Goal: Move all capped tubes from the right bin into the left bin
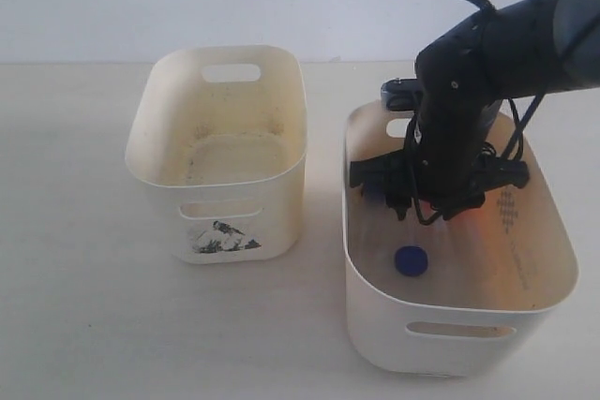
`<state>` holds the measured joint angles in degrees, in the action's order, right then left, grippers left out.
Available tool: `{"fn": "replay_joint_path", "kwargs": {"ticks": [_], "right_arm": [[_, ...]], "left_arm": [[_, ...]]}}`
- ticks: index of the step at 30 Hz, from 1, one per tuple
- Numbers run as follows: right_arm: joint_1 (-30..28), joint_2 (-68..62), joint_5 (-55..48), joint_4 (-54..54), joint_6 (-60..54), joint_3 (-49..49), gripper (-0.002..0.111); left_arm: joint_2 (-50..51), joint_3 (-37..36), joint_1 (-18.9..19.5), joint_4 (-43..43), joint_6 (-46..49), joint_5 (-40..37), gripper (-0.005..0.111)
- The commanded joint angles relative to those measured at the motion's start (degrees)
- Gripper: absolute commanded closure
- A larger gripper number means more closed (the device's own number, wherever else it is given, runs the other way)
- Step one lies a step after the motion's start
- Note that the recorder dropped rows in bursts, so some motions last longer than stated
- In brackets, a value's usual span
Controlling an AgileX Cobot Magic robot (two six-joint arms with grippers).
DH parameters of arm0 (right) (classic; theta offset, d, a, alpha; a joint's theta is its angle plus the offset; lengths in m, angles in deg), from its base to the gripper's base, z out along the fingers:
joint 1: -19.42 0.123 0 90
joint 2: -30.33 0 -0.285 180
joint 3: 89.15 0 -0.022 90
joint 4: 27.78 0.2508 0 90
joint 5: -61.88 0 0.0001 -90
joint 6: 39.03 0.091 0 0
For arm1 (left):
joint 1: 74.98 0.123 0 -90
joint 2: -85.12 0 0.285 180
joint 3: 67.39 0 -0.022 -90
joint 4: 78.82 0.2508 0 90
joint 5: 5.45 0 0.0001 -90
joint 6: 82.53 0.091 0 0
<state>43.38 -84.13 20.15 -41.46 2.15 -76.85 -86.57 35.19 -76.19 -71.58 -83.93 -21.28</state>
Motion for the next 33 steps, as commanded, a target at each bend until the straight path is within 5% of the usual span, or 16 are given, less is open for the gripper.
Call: {"fn": "replay_joint_path", "kwargs": {"ticks": [1,21,24,29,33], "right_arm": [[0.05,0.92,-1.05,2.84,-0.07,0.27,0.058],[0.05,0.69,1.28,9.4,-2.19,0.27,0.058],[0.05,0.69,1.28,9.4,-2.31,0.27,0.066],[0.05,0.69,1.18,9.4,-2.86,0.27,0.094],[0.05,0.69,1.08,9.4,-3.39,0.27,0.103]], "left_arm": [[-0.11,0.21,0.06,-0.38,-0.66,0.84,0.102],[-0.11,0.21,0.06,-0.38,-0.66,0.84,0.102],[-0.11,0.21,0.06,-0.38,-0.66,0.84,0.102],[-0.11,0.21,0.06,-0.38,-0.66,0.84,0.102],[-0.11,0.21,0.06,-0.38,-0.66,0.84,0.102]]}}
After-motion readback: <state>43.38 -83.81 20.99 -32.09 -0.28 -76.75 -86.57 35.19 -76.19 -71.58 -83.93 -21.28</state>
